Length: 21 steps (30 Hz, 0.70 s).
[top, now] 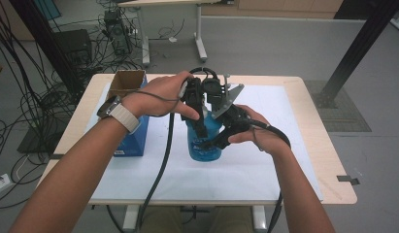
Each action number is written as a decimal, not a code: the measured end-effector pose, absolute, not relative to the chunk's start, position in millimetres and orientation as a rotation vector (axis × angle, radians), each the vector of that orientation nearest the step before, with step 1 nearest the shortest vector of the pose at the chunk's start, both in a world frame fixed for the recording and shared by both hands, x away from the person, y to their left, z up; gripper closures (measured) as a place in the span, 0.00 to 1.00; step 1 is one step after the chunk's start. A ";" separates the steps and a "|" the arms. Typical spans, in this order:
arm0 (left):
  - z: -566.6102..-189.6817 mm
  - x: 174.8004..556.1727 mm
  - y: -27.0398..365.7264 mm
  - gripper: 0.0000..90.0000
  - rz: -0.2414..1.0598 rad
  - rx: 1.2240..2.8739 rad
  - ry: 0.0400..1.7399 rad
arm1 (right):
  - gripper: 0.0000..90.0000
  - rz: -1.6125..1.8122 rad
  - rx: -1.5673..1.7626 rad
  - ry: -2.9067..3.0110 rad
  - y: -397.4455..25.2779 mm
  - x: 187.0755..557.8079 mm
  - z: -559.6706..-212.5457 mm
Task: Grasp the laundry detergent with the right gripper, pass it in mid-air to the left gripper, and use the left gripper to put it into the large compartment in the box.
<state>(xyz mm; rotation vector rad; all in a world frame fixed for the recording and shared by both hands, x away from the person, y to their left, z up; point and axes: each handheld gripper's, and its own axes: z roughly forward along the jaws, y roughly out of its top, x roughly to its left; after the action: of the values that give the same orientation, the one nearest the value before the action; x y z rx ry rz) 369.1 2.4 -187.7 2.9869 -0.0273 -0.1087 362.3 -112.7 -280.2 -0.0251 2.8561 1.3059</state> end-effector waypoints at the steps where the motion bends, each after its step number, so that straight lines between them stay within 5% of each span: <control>1: -187.7 369.1 2.2 0.42 -0.109 2.987 -0.028 | 0.48 1.304 -0.026 2.854 -113.0 362.2 -280.2; 21: -186.4 368.9 3.0 0.42 -0.107 2.977 -0.033 | 0.48 1.306 -0.034 2.852 -113.7 362.0 -278.9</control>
<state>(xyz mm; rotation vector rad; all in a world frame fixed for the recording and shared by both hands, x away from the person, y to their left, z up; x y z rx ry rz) 368.9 3.0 -186.4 2.9768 -0.0334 -0.1073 362.0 -113.7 -278.9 -0.0337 2.8517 1.3056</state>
